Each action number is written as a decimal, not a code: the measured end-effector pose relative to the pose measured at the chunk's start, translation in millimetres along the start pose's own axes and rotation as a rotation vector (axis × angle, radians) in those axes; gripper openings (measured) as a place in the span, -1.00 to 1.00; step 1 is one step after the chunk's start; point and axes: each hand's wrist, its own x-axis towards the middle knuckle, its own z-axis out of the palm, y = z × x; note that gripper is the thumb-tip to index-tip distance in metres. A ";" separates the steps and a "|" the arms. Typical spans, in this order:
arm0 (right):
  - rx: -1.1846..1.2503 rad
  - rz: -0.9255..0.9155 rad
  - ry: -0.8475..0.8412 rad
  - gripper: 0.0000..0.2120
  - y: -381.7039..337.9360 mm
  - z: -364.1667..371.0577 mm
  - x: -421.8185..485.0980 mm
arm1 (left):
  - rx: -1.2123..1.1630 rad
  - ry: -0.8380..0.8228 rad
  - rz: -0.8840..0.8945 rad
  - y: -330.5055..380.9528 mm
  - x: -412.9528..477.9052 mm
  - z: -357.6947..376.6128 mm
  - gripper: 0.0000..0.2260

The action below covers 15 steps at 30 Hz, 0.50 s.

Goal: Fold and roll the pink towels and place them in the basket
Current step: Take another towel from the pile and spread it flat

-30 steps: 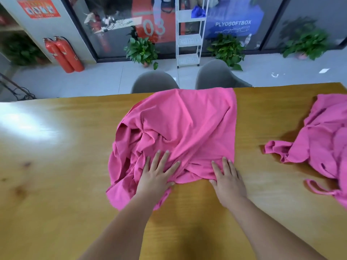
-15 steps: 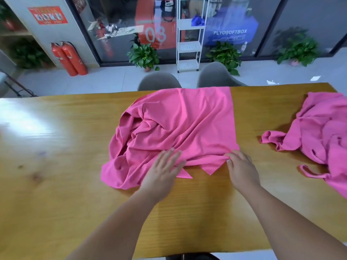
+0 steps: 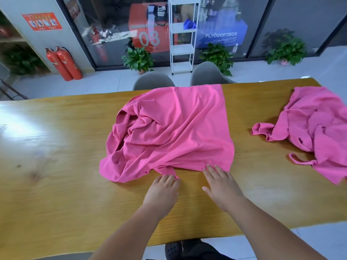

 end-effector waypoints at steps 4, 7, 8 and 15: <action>-0.044 0.100 -0.010 -0.24 -1.9 14.8 -12.3 | -0.009 0.134 -0.020 -12.6 -17.4 2.2 -0.79; -0.042 0.135 0.008 -0.26 2.1 11.2 -18.6 | 0.045 0.184 -0.054 -23.3 -27.5 4.8 -0.84; -0.045 0.127 0.031 -0.28 3.1 7.5 -21.3 | 0.071 0.195 -0.052 -26.4 -30.9 7.4 -0.84; -0.111 0.088 0.120 -0.75 21.3 10.2 -38.6 | 0.049 0.294 0.020 -6.9 -42.5 12.9 -0.81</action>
